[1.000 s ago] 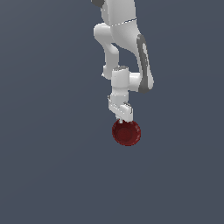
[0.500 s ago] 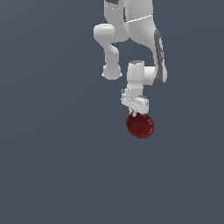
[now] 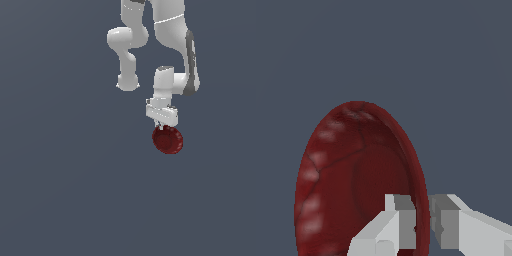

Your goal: Pick up the object and move it to a goal position.

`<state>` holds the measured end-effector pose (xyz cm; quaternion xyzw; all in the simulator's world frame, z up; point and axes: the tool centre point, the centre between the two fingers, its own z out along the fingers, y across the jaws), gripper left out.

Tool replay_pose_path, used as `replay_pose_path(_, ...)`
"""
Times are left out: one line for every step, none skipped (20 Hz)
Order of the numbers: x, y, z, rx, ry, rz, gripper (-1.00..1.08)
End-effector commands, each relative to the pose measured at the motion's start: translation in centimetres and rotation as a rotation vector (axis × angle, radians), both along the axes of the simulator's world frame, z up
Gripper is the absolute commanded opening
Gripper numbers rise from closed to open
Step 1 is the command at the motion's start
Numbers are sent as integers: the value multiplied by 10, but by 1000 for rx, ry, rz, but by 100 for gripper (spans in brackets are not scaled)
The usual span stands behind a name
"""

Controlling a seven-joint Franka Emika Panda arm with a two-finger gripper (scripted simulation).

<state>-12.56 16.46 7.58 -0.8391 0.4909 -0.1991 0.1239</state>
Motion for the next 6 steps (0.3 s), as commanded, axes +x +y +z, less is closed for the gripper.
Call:
replay_pose_path(-2, 5, 1, 1, -2, -1, -100)
replay_pose_path(-2, 6, 1, 1, -2, -1, -100)
replay_pose_path(-2, 7, 2, 1, -2, -1, -100)
replay_pose_path(-3, 8, 2, 1, -2, -1, -100)
replay_pose_path(-3, 8, 2, 1, -2, -1, -100)
replay_pose_path(-3, 9, 2, 1, -2, -1, -100)
